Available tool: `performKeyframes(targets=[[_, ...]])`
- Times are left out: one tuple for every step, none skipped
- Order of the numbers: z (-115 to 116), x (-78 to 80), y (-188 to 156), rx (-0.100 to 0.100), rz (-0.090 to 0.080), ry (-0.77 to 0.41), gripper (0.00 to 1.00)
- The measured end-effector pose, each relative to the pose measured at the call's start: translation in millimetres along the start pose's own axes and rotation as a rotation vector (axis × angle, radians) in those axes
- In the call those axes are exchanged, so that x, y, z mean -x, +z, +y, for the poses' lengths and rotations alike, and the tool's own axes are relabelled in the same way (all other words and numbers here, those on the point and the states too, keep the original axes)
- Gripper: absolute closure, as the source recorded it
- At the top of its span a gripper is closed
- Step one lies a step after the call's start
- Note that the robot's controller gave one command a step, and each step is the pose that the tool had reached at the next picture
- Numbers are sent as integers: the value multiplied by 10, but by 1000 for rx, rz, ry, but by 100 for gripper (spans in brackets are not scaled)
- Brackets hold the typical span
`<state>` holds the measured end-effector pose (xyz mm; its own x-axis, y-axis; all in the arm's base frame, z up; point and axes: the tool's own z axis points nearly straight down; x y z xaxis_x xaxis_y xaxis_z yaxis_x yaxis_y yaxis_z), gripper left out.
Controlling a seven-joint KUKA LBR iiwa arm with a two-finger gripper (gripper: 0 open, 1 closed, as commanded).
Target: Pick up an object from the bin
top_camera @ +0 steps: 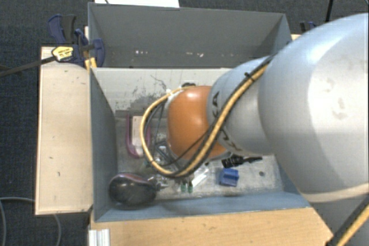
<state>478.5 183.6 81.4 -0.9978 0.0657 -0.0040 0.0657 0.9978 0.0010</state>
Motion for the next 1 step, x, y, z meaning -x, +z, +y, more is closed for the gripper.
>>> performKeyframes(targets=[[-100,197,-1733,3,-6,35,100]])
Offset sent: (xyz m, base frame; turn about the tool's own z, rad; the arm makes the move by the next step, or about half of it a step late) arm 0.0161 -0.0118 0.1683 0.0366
